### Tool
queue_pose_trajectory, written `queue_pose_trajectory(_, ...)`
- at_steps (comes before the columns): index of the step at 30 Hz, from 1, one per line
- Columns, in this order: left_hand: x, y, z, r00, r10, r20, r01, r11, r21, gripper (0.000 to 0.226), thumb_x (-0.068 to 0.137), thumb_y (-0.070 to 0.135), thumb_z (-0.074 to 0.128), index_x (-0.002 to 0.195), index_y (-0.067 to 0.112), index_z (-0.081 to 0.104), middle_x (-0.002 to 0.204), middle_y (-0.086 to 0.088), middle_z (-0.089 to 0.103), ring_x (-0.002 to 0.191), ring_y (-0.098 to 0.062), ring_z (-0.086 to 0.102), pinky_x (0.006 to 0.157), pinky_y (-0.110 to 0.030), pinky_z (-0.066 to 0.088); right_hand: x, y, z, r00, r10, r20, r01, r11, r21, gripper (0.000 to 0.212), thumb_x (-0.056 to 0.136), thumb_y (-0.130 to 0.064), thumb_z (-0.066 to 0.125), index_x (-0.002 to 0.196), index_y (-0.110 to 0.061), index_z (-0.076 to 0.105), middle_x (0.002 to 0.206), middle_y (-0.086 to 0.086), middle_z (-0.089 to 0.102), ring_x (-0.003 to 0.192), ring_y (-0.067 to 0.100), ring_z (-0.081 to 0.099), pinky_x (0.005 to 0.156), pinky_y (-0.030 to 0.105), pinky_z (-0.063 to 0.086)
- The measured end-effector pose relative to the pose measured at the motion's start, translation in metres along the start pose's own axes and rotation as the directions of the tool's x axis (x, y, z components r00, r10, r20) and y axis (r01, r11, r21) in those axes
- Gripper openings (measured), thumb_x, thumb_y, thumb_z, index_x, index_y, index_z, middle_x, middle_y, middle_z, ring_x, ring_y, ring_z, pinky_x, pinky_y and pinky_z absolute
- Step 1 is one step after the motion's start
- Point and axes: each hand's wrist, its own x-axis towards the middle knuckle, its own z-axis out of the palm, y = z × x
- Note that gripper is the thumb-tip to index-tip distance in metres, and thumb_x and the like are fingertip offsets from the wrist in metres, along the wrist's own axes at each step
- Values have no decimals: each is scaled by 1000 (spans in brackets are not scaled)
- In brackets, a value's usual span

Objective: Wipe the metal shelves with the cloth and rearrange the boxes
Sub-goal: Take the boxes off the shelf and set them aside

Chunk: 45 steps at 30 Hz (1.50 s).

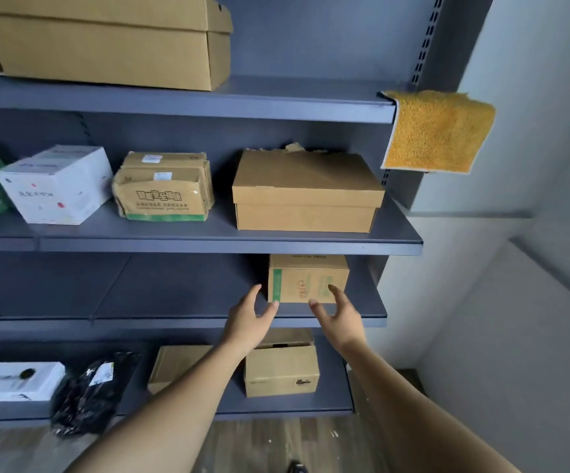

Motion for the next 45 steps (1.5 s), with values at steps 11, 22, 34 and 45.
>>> queue_pose_trajectory(11, -76, 59, -125, 939, 249, -239, -304, 925, -230, 61, 96, 52, 60, 151, 39, 37, 154, 11, 41, 142, -8, 37, 107, -25, 30, -81, -143, -15, 944, -316, -101, 328, 931, 160, 64, 96, -50, 63, 152, -28, 40, 144, -12, 52, 136, 14, 47, 101, 23, 36)
queue_pose_trajectory(22, -81, 161, -275, 715, 497, -492, -610, 787, -92, 63, 92, 62, 53, 149, 49, 30, 153, 27, 37, 142, -2, 34, 113, -34, 34, -79, -327, -59, 769, -585, -257, 639, 708, 299, 67, 95, -48, 65, 153, -30, 37, 151, -17, 44, 140, 9, 43, 115, 33, 37)
queue_pose_trajectory(34, 18, 174, -393, 581, 530, -618, -636, 769, 63, 59, 96, 55, 55, 150, 44, 32, 155, 18, 37, 143, -4, 32, 114, -32, 28, 25, -407, -38, 698, -647, -307, 716, 645, 266, 72, 94, -53, 63, 155, -30, 33, 157, -15, 39, 142, 12, 42, 116, 39, 39)
queue_pose_trajectory(45, 145, 147, -475, 537, 330, -777, -511, 859, 11, 72, 88, 54, 68, 149, 40, 33, 155, 10, 37, 143, -14, 34, 116, -36, 30, 152, -448, -3, 800, -480, -360, 585, 758, 288, 73, 89, -58, 66, 152, -37, 35, 143, -9, 51, 135, 15, 47, 110, 34, 40)
